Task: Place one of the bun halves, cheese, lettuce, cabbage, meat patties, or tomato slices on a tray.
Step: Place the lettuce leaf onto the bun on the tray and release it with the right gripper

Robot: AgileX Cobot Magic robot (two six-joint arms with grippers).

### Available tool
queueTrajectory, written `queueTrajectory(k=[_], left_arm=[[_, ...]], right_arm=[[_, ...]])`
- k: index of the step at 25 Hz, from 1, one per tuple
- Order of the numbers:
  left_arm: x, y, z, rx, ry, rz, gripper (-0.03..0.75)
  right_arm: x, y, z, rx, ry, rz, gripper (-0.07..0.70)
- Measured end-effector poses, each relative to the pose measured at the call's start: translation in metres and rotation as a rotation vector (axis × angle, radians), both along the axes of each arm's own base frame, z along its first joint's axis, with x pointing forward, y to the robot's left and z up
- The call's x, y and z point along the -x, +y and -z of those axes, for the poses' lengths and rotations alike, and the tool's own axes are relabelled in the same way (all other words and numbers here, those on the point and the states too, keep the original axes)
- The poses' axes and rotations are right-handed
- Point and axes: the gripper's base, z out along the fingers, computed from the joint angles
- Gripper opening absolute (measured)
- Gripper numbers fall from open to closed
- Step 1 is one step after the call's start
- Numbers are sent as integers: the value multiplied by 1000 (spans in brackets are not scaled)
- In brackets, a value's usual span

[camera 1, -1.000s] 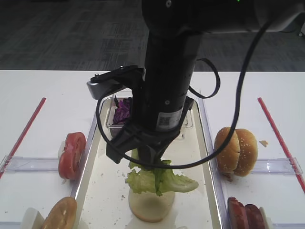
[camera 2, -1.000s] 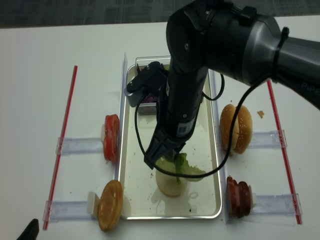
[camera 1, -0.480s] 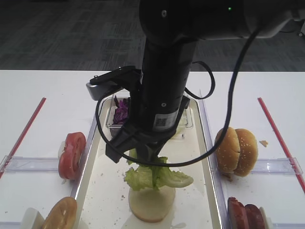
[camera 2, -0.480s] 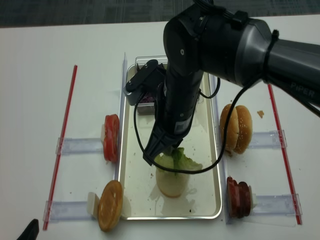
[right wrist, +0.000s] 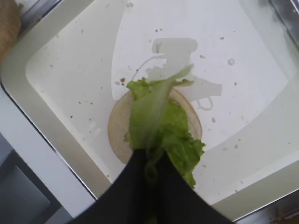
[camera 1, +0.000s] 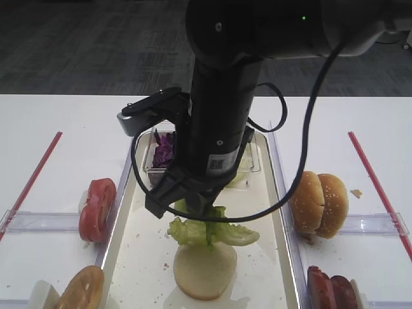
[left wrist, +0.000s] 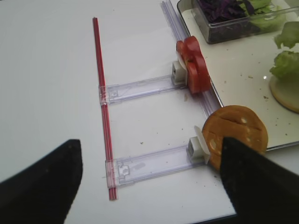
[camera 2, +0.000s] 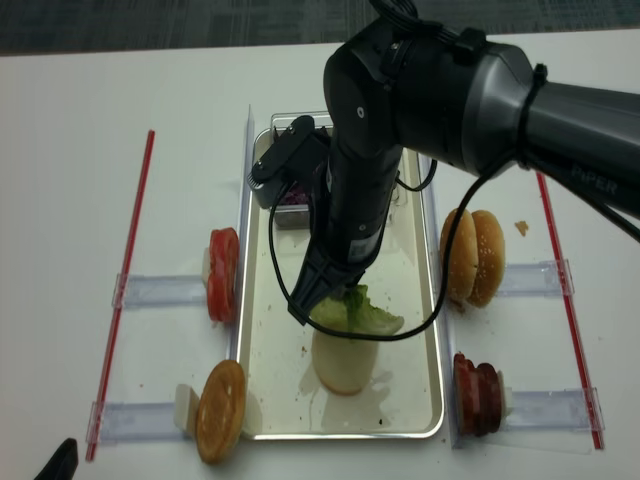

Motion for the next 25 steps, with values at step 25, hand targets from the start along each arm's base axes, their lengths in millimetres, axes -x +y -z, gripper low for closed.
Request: queueTrajectory(k=[25], left_arm=[[0, 0, 0, 0, 0, 0, 554]], right_arm=[[2, 2, 17, 53, 92, 8, 68]])
